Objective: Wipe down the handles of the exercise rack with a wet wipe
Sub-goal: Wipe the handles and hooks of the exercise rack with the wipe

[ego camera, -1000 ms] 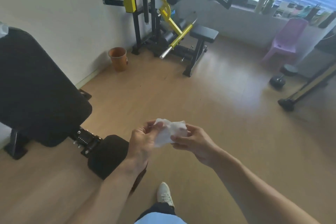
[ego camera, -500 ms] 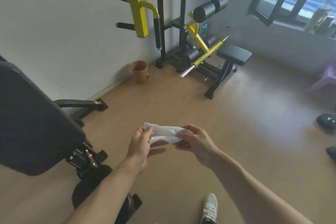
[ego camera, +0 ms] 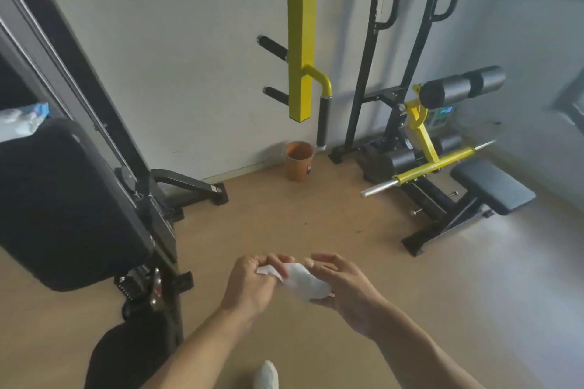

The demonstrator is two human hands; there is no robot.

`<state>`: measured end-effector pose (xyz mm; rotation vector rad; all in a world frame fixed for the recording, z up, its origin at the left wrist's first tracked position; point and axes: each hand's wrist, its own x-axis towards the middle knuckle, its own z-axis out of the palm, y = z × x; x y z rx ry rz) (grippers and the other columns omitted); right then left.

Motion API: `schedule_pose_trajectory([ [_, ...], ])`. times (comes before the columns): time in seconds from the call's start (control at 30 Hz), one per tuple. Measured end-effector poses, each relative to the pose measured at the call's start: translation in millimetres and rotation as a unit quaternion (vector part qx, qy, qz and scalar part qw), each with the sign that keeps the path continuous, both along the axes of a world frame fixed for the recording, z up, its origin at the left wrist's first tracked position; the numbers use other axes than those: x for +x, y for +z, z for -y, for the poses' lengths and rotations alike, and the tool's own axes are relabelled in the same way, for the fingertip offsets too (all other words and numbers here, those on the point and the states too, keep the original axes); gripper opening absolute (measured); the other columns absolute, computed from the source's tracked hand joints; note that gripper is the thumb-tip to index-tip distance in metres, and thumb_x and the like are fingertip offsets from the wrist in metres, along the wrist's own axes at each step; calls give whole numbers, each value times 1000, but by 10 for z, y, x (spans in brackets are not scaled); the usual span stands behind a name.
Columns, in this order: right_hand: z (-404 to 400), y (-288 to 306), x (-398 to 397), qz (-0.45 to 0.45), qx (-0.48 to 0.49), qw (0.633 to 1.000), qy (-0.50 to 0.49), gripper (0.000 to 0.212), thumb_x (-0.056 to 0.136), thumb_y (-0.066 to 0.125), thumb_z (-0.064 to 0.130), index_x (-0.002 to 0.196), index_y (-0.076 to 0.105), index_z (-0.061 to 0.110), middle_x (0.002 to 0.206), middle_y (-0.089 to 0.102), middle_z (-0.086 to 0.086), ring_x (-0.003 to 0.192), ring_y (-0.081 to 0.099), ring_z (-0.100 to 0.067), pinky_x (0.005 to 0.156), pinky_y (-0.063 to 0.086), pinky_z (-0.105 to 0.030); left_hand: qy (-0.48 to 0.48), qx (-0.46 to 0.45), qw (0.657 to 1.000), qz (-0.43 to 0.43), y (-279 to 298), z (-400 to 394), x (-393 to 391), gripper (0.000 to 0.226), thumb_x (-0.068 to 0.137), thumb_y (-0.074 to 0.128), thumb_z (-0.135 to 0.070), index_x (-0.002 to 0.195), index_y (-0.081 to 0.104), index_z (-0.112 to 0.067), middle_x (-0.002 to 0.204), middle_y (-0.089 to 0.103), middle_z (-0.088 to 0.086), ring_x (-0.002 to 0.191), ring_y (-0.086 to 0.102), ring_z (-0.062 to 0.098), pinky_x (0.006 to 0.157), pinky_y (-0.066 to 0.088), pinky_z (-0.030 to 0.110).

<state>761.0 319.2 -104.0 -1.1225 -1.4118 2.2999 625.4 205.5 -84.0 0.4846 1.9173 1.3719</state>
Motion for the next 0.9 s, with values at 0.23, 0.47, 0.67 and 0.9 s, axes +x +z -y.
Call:
schedule_pose_trajectory([
  [0.23, -877, -63, -547, 4, 48, 998, -30, 13, 89, 73, 18, 85, 66, 7, 80, 63, -11, 72, 57, -20, 65, 50, -32, 13, 11, 1000, -12, -210, -858, -554, 50, 78, 60, 20, 43, 60, -16, 91, 77, 0, 79, 72, 12, 62, 53, 12],
  [0.47, -2386, 352, -1307, 81, 204, 885, -410, 15, 80, 83, 30, 83, 74, 18, 84, 71, 3, 79, 64, -16, 61, 55, -28, -28, 29, 999, -27, -192, -2021, -1546, 12, 81, 79, -13, 89, 74, -21, 92, 78, -2, 90, 73, 19, 83, 55, 31],
  [0.67, -2892, 688, -2069, 18, 271, 891, -364, 13, 86, 77, 34, 82, 73, 22, 78, 74, 19, 68, 64, 7, 71, 53, -26, -169, 115, 979, -14, 244, -3086, -1943, 43, 96, 62, -35, 138, 54, -38, 140, 57, -18, 122, 56, -5, 110, 42, 37],
  [0.9, -3140, 317, -2151, -42, 376, 893, -245, 45, 85, 79, 19, 125, 59, 28, 112, 72, 11, 100, 68, -8, 82, 54, -18, -168, 139, 975, -39, 323, -3577, -2010, 26, 90, 58, -46, 113, 69, -47, 117, 71, -18, 119, 61, 7, 111, 40, 49],
])
